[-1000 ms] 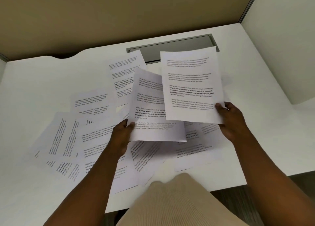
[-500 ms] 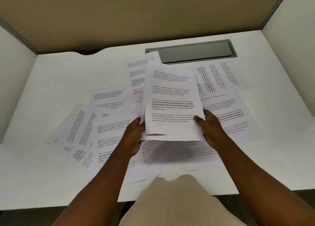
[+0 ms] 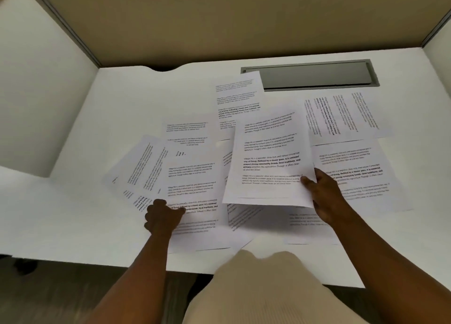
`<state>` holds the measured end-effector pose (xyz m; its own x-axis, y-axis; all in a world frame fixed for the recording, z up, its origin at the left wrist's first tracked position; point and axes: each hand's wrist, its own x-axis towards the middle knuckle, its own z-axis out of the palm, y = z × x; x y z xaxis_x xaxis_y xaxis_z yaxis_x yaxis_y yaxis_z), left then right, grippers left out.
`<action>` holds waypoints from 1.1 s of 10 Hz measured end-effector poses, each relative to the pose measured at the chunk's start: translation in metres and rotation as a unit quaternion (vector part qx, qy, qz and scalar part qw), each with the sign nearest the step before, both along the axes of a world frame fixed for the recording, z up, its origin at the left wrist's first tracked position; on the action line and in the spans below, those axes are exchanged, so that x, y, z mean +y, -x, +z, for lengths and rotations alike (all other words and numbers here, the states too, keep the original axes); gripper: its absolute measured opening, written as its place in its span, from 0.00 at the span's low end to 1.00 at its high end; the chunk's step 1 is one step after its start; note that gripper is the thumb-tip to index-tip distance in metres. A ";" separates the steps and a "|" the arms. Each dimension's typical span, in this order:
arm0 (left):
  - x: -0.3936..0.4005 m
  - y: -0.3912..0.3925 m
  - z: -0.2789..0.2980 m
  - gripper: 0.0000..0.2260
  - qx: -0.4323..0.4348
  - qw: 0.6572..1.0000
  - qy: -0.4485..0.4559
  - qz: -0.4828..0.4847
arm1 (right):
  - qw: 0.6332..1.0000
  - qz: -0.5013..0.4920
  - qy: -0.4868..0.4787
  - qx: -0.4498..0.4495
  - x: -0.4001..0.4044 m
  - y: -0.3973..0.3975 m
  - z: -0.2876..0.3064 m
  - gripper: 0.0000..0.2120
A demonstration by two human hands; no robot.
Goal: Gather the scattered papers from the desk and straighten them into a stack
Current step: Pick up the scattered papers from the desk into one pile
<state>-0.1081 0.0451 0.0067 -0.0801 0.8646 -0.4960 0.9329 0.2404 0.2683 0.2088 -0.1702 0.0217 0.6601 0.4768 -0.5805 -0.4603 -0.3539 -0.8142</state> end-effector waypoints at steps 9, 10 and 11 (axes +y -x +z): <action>0.044 0.051 -0.081 0.50 -0.039 0.986 0.111 0.117 | 0.999 -0.019 0.012 0.037 -0.006 0.016 0.005 0.16; 0.030 0.031 -0.044 0.38 -0.043 0.989 0.100 0.103 | 0.999 -0.024 0.013 0.036 -0.006 0.015 0.006 0.16; 0.016 0.017 -0.017 0.32 -0.065 0.993 0.051 0.081 | 0.999 -0.031 0.002 0.040 -0.005 0.014 0.011 0.17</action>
